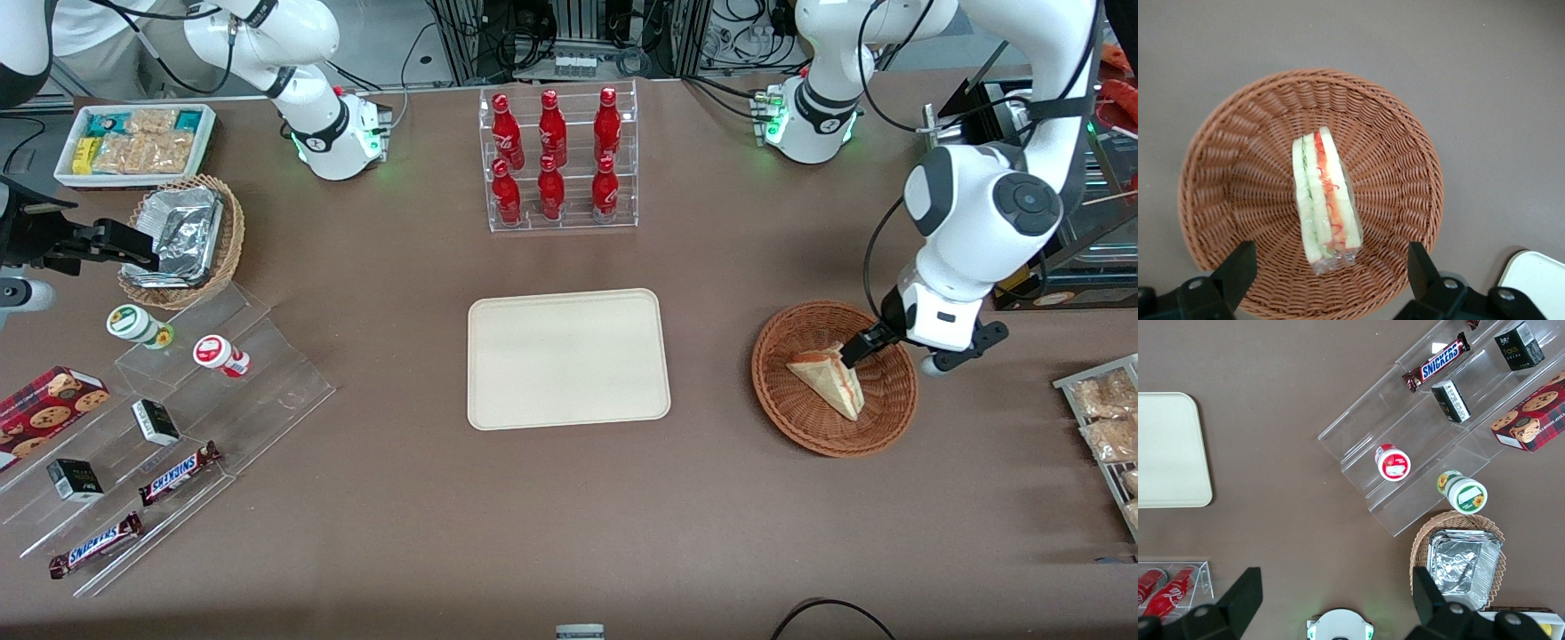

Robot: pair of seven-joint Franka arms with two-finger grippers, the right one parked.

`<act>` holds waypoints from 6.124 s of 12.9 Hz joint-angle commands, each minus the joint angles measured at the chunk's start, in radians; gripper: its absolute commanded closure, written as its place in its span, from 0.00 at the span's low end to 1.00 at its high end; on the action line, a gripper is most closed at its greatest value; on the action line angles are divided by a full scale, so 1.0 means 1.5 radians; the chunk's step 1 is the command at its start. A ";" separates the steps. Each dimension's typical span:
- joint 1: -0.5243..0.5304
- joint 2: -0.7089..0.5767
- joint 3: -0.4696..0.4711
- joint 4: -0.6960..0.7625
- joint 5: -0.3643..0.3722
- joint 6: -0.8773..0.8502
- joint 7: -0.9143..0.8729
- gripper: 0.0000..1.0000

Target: Place sandwich from basket to tray

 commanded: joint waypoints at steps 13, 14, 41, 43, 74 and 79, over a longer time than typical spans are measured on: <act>0.001 0.109 -0.021 -0.063 0.001 0.182 -0.052 0.00; 0.002 0.113 -0.020 -0.062 0.001 0.191 -0.052 0.00; -0.062 0.235 -0.326 0.361 0.153 -0.169 -0.074 1.00; -0.121 0.305 -0.323 0.422 0.185 -0.169 -0.086 1.00; -0.132 0.300 -0.322 0.511 0.252 -0.270 -0.213 0.00; 0.011 0.177 -0.326 0.462 0.178 -0.383 -0.143 0.00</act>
